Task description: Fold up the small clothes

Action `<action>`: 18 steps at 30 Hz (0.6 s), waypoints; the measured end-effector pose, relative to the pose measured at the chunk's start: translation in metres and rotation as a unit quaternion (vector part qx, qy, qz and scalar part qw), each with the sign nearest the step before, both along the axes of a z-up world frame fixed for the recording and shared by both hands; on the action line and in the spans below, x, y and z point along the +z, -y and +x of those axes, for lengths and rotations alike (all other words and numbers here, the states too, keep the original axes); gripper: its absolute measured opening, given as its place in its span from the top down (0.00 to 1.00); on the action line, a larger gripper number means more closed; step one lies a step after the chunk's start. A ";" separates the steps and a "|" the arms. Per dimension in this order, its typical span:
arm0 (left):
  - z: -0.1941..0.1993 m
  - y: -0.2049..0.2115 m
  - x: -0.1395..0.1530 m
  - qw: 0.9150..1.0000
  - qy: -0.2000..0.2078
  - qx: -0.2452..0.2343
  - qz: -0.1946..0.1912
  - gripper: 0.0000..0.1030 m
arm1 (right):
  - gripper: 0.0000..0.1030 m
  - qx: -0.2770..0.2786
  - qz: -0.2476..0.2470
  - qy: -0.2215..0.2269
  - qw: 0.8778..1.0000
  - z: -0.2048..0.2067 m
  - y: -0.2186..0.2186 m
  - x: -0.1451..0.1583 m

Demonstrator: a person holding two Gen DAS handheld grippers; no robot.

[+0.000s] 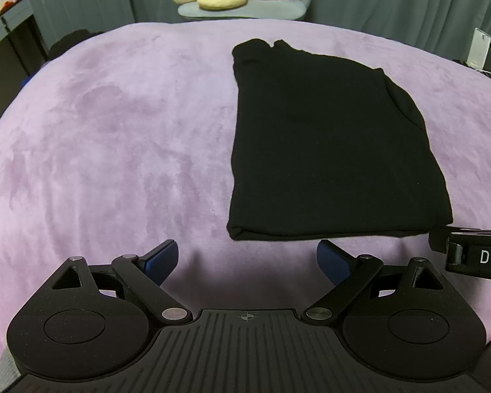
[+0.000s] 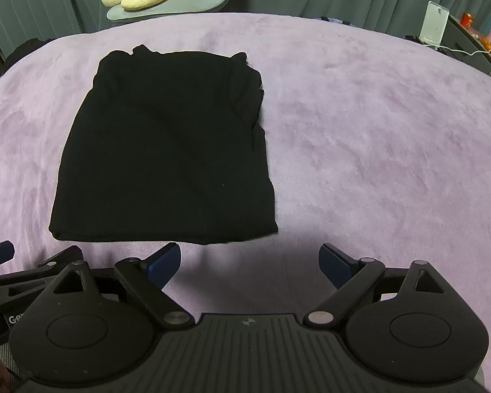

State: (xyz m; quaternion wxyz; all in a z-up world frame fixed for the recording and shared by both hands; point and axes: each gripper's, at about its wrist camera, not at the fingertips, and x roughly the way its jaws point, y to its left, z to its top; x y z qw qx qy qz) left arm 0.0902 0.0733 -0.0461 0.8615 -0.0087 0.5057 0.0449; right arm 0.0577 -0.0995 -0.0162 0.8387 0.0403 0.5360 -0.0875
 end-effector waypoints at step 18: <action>0.000 -0.001 0.000 1.000 0.000 -0.001 -0.003 0.07 | 0.11 0.003 0.001 -0.001 1.000 0.001 0.000 0.000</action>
